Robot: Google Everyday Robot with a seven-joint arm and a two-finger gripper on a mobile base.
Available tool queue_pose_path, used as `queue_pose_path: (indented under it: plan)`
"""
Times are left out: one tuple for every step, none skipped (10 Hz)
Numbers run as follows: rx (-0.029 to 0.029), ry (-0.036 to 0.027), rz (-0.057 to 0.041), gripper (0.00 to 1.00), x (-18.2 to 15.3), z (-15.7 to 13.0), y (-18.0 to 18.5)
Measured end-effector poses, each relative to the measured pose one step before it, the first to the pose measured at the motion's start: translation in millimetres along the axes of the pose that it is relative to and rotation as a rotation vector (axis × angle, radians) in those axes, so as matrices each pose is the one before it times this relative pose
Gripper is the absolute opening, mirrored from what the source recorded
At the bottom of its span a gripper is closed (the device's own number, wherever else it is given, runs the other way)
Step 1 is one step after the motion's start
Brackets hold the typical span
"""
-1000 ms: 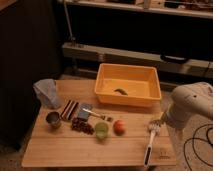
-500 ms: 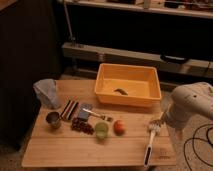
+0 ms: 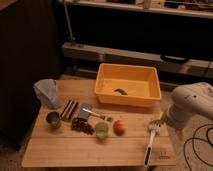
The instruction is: Wipe tray with brush
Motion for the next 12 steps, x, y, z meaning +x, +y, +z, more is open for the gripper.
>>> queue_pose_path:
  plan:
    - [-0.00334,0.00774,0.04229,0.8,4.74,3.36,-7.78]
    - [0.00167,0.01104,0.03309,0.8,2.9,5.01,-11.23]
    - [0.0028,0.00833,0.01104,0.8,4.13,4.4,-8.38]
    - [0.00064,0.00282,-0.00353,0.8,4.45,2.19,-1.61]
    - [-0.00337,0.00708,-0.01226,0.8,11.54,4.82,3.11]
    - [-0.01028,0.00566,-0.01484,0.8,8.71,4.2,6.73]
    - [-0.01909,0.00694,-0.00929,0.8,5.45,4.36,6.94]
    - [-0.01891,0.0061,-0.00442,0.8,1.27,6.32,1.79]
    - [-0.00934,0.00275,-0.00023,0.8,1.88,5.05,0.64]
    - [-0.00229,0.00595,-0.00713,0.8,4.16,7.1,2.24]
    - [-0.00236,0.00663,-0.01376,0.8,5.95,7.96,2.91]
    - [-0.01069,0.00181,-0.03019,0.8,4.35,7.08,1.98]
